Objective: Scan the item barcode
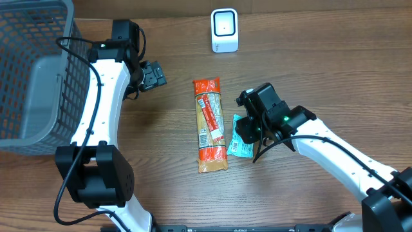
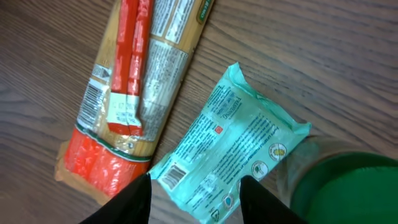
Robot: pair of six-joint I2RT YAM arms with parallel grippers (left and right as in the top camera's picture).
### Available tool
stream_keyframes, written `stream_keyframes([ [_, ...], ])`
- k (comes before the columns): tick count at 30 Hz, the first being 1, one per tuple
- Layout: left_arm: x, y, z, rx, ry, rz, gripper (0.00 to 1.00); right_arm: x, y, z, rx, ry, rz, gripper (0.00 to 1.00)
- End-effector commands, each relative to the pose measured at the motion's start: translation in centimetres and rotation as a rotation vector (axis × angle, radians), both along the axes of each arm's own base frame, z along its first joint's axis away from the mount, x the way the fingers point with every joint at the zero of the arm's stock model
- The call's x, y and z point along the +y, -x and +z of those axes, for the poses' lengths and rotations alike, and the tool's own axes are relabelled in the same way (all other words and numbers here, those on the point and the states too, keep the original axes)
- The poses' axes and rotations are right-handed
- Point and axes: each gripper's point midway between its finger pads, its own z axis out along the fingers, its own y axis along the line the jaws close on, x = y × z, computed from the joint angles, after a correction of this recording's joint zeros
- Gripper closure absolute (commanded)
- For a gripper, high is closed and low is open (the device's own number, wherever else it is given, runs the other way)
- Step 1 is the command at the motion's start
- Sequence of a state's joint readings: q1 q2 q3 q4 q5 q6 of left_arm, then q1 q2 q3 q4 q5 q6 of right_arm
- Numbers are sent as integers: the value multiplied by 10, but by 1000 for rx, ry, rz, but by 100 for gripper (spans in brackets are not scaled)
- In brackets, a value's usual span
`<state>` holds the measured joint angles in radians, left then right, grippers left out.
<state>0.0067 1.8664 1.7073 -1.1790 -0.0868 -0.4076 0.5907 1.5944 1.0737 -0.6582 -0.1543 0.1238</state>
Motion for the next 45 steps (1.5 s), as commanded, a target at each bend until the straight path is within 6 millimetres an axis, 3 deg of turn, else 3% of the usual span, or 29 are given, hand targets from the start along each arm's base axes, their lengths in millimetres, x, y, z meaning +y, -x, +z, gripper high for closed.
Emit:
stream_keyframes([
  [1, 0, -3, 14, -39, -7, -19, 0, 11, -25, 50, -91, -41, -34, 52],
  [3, 0, -3, 14, -39, -7, -19, 0, 1, -34, 73, -117, 7, -102, 49],
  [6, 0, -3, 14, -39, -7, -19, 0, -19, -40, 86, -113, 63, -268, 45],
  [12, 0, -3, 14, -39, -7, -19, 0, -59, -27, 72, -37, 177, -554, 38],
  [15, 0, -3, 14, -39, -7, -19, 0, -65, -20, 64, 3, 199, -612, 31],
  [17, 0, -3, 14, -39, -7, -19, 0, -66, -19, 58, 11, 211, -611, 23],
  [20, 0, -3, 14, -39, -7, -19, 0, -67, -17, 47, 31, 233, -612, 2],
  [21, 0, -3, 14, -39, -6, -19, 0, -67, -18, 44, 37, 242, -610, 0],
  [27, 0, -3, 14, -39, -7, -19, 0, -64, -23, 31, 47, 253, -610, 0],
  [38, 0, -3, 14, -38, -7, -19, 0, -81, -25, -1, 135, 318, -725, 3],
  [45, 0, -3, 14, -39, -7, -19, 0, -83, -21, -10, 160, 351, -721, 14],
])
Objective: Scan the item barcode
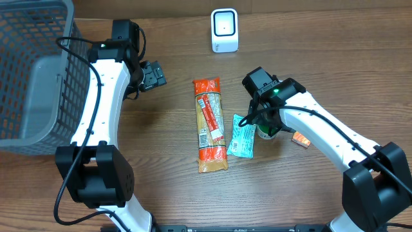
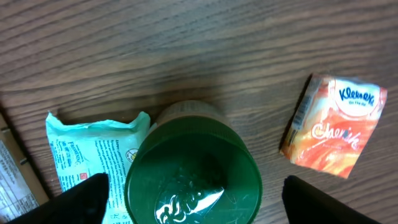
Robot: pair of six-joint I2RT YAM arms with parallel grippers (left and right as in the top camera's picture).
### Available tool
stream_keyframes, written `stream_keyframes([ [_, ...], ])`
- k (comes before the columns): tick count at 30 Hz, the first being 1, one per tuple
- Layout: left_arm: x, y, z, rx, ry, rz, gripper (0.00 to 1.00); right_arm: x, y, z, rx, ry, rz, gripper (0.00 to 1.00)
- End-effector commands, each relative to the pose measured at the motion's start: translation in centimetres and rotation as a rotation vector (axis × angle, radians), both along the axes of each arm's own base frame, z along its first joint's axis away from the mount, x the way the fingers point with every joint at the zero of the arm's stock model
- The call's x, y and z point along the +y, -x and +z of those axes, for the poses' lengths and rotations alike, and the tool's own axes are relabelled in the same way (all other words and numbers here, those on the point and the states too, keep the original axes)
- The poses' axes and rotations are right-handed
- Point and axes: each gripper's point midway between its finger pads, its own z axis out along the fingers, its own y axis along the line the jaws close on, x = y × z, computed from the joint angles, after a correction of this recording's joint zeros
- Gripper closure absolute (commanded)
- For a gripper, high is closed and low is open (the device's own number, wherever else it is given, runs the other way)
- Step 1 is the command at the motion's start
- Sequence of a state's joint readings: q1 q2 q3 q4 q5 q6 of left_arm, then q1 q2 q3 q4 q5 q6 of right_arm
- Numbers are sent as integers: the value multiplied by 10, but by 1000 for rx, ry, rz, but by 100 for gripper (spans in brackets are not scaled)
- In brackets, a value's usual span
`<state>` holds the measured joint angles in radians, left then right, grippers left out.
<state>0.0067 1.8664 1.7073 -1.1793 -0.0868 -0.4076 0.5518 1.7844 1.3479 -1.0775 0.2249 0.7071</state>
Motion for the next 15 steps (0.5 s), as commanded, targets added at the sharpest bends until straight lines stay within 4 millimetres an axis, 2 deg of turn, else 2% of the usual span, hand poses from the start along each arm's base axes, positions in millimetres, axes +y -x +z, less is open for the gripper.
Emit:
stream_keyframes([
  [1, 0, -3, 14, -39, -7, -19, 0, -4, 2, -3, 7, 19, -13, 16],
  [10, 0, -3, 14, -39, -7, -19, 0, -4, 4, -5, 15, 16, -12, 17],
  [15, 0, -3, 14, -39, -7, -19, 0, -5, 5, -12, 16, 16, -12, 16],
])
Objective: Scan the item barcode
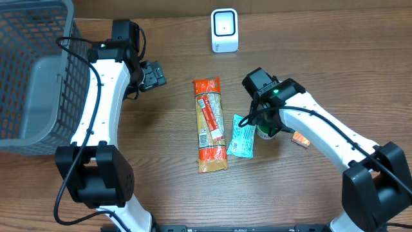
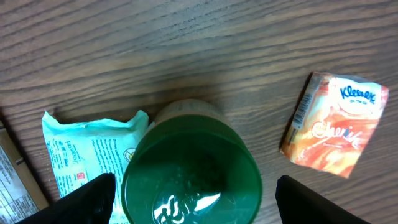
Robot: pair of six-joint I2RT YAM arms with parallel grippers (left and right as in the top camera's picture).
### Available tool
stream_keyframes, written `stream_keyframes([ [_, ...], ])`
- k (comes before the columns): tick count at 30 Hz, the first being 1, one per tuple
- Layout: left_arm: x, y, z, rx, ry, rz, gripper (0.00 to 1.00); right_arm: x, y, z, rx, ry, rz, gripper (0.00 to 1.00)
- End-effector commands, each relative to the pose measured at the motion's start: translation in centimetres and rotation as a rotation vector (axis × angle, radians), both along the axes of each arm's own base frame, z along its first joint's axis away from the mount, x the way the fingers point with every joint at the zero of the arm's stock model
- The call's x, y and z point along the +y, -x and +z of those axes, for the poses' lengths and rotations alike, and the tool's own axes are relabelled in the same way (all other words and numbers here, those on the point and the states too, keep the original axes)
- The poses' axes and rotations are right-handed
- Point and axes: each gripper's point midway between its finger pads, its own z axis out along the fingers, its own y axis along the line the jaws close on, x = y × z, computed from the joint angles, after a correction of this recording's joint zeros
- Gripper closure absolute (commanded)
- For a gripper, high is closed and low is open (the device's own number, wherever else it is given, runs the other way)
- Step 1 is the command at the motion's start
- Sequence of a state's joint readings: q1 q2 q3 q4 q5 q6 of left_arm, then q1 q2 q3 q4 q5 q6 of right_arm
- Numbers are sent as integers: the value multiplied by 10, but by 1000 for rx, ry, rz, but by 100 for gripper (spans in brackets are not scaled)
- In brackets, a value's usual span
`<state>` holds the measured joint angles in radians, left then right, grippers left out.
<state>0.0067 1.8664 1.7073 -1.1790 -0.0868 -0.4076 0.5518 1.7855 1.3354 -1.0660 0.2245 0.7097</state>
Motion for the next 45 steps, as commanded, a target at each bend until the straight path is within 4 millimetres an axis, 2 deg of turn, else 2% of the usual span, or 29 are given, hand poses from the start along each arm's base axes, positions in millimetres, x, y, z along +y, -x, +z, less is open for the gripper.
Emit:
stream_keyframes([
  [1, 0, -3, 14, -39, -7, -19, 0, -5, 5, -11, 17, 17, -10, 16],
  [6, 0, -3, 14, -39, -7, -19, 0, -6, 7, -20, 16, 19, -2, 17],
  [9, 0, -3, 14, -39, -7, -19, 0, -5, 6, -18, 14, 19, 18, 28],
  [18, 0, -3, 14, -39, -7, -19, 0, -6, 7, -18, 55, 80, 318, 35],
  [22, 0, -3, 14, -39, -7, -19, 0, -8, 6, -18, 58, 86, 331, 27],
  [24, 0, -3, 14, -39, -7, -19, 0, -7, 5, -18, 51, 80, 310, 19],
  [26, 0, -3, 14, -39, -6, -19, 0, -6, 3, -18, 38, 66, 274, 7],
  [28, 0, -3, 14, -39, -7, -19, 0, -5, 2, -18, 30, 59, 255, 2],
  [45, 0, -3, 14, -39, -7, -19, 0, -2, -2, -18, 12, 52, 254, 9],
])
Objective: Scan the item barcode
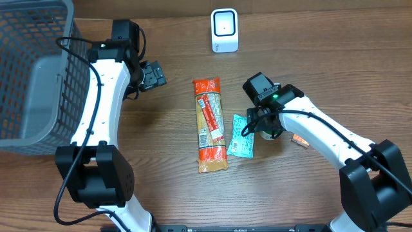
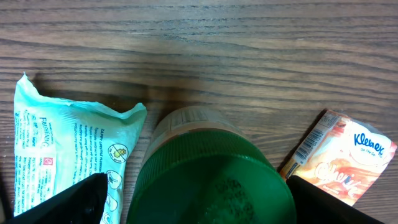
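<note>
A jar with a green lid [image 2: 211, 180] stands on the wooden table, and its pale body shows just below the lid rim. My right gripper [image 2: 202, 208] is open straight above it, one finger [image 2: 68, 202] to the left of the lid and one to the right. In the overhead view the jar [image 1: 270, 133] is mostly hidden under that gripper [image 1: 265, 124]. The white scanner [image 1: 224, 30] stands at the table's far edge. My left gripper [image 1: 152, 76] hangs at the far left with nothing in it; its jaws are too small to read.
A teal wipes pack [image 2: 68, 149] lies against the jar's left side and an orange Kleenex pack [image 2: 348, 162] lies to its right. A long spaghetti packet [image 1: 209, 124] lies mid-table. A grey wire basket [image 1: 32, 77] fills the left side.
My right gripper has come lower over the jar: the green lid fills more of the wrist view and sits between the open fingers. The left arm and the packets have not moved.
My right gripper was first open over the teal wipes pack beside the spaghetti. Then it was above the green-lidded jar, still open, and stayed there. Now it is lower, with its fingers on either side of the lid.
</note>
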Robot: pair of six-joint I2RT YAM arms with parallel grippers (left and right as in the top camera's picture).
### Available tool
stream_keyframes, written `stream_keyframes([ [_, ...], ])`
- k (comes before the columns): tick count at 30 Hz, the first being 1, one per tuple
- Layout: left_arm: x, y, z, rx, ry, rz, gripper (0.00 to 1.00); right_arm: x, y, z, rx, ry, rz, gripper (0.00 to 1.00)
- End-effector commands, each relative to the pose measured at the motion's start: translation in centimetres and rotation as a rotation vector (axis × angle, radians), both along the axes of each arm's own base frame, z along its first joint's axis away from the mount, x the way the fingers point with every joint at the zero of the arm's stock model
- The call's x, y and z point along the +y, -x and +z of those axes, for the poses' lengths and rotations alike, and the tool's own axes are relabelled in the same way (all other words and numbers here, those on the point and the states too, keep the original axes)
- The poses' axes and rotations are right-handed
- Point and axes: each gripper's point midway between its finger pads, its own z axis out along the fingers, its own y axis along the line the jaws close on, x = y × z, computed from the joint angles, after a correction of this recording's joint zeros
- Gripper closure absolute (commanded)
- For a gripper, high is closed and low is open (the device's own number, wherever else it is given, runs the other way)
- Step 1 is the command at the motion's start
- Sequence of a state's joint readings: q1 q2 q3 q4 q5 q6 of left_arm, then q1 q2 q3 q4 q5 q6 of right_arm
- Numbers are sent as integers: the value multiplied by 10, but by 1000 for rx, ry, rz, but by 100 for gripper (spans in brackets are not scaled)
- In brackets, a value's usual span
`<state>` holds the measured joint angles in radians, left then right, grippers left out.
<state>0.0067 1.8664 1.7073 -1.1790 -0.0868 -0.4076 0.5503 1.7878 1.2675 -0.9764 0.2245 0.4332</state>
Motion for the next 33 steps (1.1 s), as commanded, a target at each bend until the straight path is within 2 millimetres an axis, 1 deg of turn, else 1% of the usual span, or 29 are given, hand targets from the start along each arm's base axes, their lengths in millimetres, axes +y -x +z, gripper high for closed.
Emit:
stream_keyframes([
  [1, 0, -3, 14, -39, -7, -19, 0, -2, -1, -2, -4, 5, -13, 9],
  [3, 0, -3, 14, -39, -7, -19, 0, -2, -1, -2, -4, 5, -13, 11],
  [9, 0, -3, 14, -39, -7, -19, 0, -3, 0, -4, 1, 8, -13, 11],
  [14, 0, -3, 14, -39, -7, -20, 0, -5, 3, -15, 2, 7, -13, 11],
  [17, 0, -3, 14, -39, -7, -20, 0, -6, 4, -22, -4, 4, -13, 17],
  [25, 0, -3, 14, -39, -7, -20, 0, -7, 7, -23, 7, 11, -12, 18],
  [29, 0, -3, 14, -39, -7, -20, 0, -6, 6, -24, -2, 6, -13, 18],
  [33, 0, -3, 14, -39, -7, -19, 0, -7, 5, -24, -7, 8, -13, 23],
])
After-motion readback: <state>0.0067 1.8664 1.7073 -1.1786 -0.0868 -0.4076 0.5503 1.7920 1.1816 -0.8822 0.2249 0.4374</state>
